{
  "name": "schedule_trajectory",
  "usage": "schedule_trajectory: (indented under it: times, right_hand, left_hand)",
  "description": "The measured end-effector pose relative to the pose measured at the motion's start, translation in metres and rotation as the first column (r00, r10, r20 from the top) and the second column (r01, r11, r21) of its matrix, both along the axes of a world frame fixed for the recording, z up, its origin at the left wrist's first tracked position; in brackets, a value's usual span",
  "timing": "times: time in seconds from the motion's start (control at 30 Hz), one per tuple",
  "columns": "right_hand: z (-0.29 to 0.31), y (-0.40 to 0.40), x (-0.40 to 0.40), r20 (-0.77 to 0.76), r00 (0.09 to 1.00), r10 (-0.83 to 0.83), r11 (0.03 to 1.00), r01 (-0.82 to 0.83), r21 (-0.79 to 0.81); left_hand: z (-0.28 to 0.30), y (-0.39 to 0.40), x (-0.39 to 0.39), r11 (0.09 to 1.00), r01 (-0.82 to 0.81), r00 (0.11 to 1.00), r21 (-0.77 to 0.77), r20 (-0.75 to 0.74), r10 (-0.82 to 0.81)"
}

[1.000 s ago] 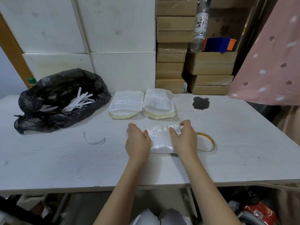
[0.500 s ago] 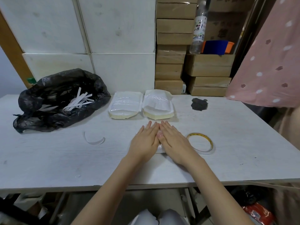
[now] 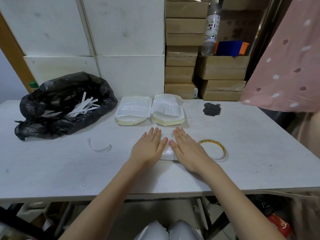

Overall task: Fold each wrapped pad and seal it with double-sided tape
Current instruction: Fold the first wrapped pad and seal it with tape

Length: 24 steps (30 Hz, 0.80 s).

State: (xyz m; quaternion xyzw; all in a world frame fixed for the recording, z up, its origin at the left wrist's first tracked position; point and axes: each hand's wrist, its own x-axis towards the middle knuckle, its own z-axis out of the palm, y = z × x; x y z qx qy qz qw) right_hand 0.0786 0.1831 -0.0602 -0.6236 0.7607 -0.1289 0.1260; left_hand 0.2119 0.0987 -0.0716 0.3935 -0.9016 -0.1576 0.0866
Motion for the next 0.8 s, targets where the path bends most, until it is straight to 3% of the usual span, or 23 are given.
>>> schedule_trajectory:
  times: [0.23,0.33,0.4,0.47,0.53,0.6,0.7,0.8]
  right_hand:
    - [0.006,0.004,-0.003,0.247,0.969,-0.019,0.998,0.003,0.064]
    - [0.008,0.012,-0.007,0.373,0.924,-0.089,0.978,0.153,-0.145]
    - [0.01,0.018,-0.01,0.301,0.924,-0.235,0.887,0.331,-0.322]
    - [0.013,0.019,-0.008,0.156,0.917,-0.368,0.88,0.397,-0.259]
    - [0.013,0.02,0.0,0.036,0.922,-0.385,0.912,0.387,-0.136]
    - [0.014,0.02,0.007,0.021,0.924,-0.382,0.918,0.382,-0.103]
    - [0.012,0.023,0.012,0.194,0.893,-0.406,0.896,0.431,-0.109]
    - [0.009,0.026,0.01,0.347,0.836,-0.426,0.856,0.497,-0.147]
  left_hand:
    - [0.002,0.003,0.0,0.982,-0.014,0.996,0.186,-0.079,0.029]
    - [0.014,0.004,0.006,0.982,-0.157,0.976,0.106,-0.136,0.171]
    - [0.024,0.008,0.011,0.929,-0.37,0.915,0.027,-0.162,0.369]
    - [0.029,0.01,0.012,0.896,-0.44,0.892,0.065,-0.08,0.444]
    - [0.027,0.009,0.01,0.892,-0.415,0.902,0.181,-0.046,0.429]
    - [0.025,0.007,0.008,0.872,-0.379,0.898,0.311,-0.102,0.427]
    - [0.024,0.007,0.013,0.797,-0.258,0.814,0.547,-0.321,0.484]
    - [0.031,0.01,0.022,0.67,-0.019,0.706,0.742,-0.465,0.535]
